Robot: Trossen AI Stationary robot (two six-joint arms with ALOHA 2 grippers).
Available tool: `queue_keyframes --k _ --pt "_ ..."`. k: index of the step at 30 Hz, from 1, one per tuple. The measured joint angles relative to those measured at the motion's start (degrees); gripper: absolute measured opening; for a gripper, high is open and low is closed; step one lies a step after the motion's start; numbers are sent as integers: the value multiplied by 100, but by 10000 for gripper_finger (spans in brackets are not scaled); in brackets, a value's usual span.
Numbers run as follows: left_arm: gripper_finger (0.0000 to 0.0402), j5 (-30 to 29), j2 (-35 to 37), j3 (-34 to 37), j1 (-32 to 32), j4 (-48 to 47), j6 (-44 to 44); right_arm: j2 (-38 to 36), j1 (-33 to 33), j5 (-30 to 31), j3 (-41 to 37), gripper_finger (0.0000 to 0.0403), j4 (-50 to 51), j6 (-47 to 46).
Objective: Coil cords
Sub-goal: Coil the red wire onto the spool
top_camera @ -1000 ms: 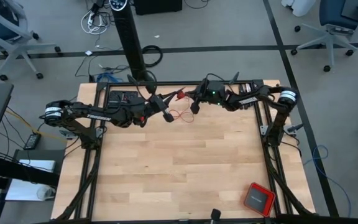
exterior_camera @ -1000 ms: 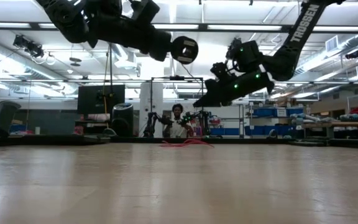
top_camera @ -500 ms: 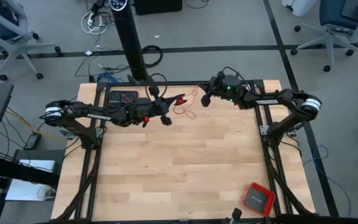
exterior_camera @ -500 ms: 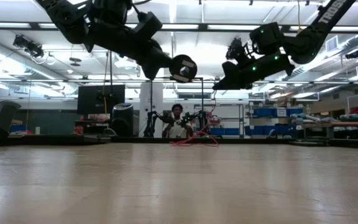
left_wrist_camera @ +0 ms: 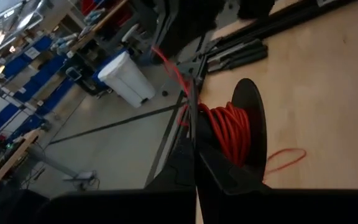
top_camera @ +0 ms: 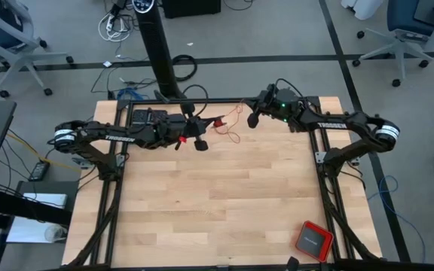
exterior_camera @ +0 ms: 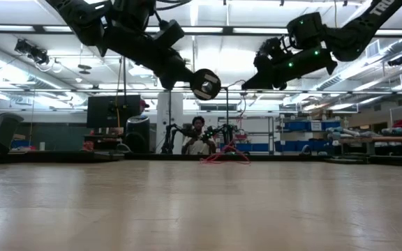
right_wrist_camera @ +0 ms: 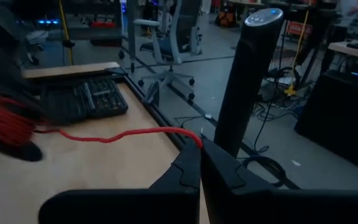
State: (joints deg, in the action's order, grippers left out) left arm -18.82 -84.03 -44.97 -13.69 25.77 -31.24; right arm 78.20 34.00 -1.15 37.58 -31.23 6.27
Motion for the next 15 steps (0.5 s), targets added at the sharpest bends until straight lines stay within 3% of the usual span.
queue_keyframes --k 4,15 --pt "0 -432 0 0 -33 14 20 -107 -171 -22 0 0 6 5" --pt "0 -664 1 0 -88 -191 -25 -107 -572 157 315 0 114 57"
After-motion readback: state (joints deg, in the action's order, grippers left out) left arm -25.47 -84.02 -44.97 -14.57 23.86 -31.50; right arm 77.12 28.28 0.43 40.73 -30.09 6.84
